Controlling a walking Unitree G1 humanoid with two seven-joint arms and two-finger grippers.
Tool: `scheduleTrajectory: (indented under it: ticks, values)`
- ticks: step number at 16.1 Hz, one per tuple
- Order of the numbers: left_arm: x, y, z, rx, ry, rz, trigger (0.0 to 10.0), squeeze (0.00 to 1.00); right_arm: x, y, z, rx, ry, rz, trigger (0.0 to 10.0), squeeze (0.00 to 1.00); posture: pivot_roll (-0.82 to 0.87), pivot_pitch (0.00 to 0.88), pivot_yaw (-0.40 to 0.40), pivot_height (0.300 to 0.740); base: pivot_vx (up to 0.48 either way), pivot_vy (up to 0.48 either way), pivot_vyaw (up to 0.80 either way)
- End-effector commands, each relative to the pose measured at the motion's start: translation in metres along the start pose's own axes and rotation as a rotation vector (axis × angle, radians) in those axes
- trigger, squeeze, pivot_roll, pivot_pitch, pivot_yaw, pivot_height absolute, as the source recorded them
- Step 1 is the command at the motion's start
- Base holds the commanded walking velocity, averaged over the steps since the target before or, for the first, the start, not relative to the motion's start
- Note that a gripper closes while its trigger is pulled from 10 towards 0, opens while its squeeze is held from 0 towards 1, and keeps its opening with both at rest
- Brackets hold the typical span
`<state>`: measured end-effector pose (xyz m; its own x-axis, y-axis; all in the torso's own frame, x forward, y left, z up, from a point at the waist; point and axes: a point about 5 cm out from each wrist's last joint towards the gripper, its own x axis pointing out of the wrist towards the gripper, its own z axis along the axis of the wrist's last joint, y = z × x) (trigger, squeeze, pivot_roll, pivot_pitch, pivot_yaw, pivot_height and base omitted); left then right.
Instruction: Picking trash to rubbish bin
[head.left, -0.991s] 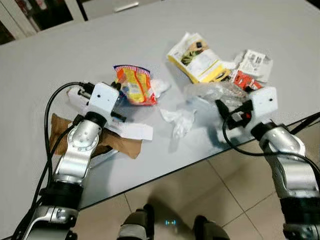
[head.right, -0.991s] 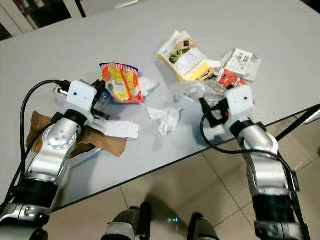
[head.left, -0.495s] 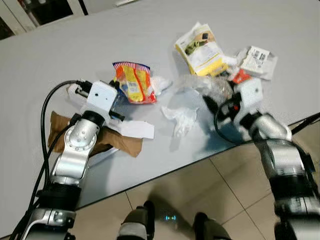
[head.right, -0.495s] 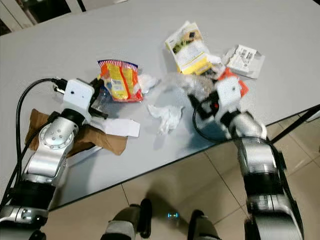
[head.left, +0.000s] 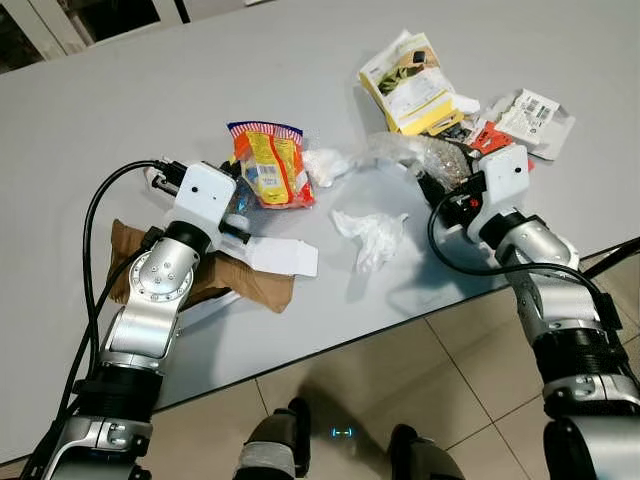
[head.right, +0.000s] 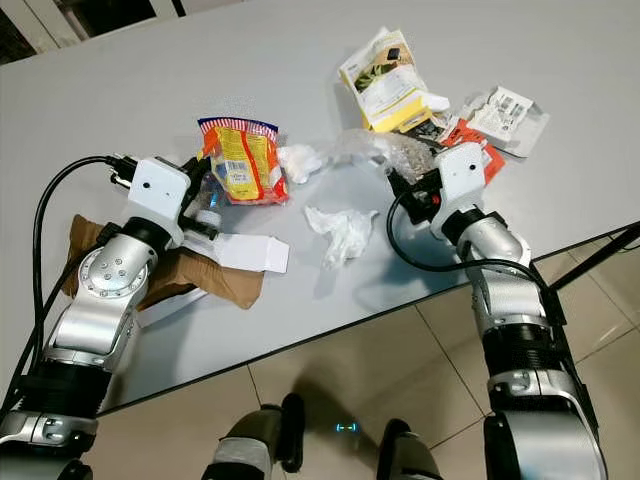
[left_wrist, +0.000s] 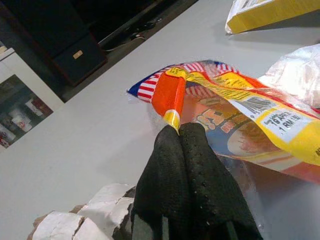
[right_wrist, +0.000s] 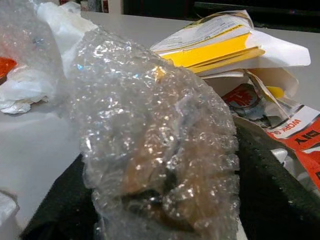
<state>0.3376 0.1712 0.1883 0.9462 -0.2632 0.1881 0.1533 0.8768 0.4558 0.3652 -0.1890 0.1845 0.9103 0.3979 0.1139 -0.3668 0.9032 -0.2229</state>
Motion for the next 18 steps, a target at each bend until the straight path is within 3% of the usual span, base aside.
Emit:
scheduleTrajectory:
  ticks: [1, 14, 18]
  values:
    - [-0.004, -0.001, -0.002, 0.0, 0.008, -0.002, 0.0, 0.0, 0.0, 0.001, -0.004, 0.005, 0.006, -0.006, 0.0, 0.0, 0.33, 0.273, 0.094, 0.74, 0.0, 0.0, 0.0]
    - [-0.001, -0.009, -0.001, -0.017, 0.002, -0.009, 0.0, 0.0, -0.001, -0.005, 0.012, -0.037, -0.106, -0.078, 0.0, 0.0, 0.31, 0.257, 0.085, 0.74, 0.0, 0.0, 0.0]
    - [0.001, -0.014, -0.001, -0.033, -0.006, -0.003, 0.0, 0.0, -0.007, -0.015, 0.036, -0.092, -0.204, -0.156, 0.0, 0.0, 0.3, 0.24, 0.074, 0.74, 0.0, 0.0, 0.0]
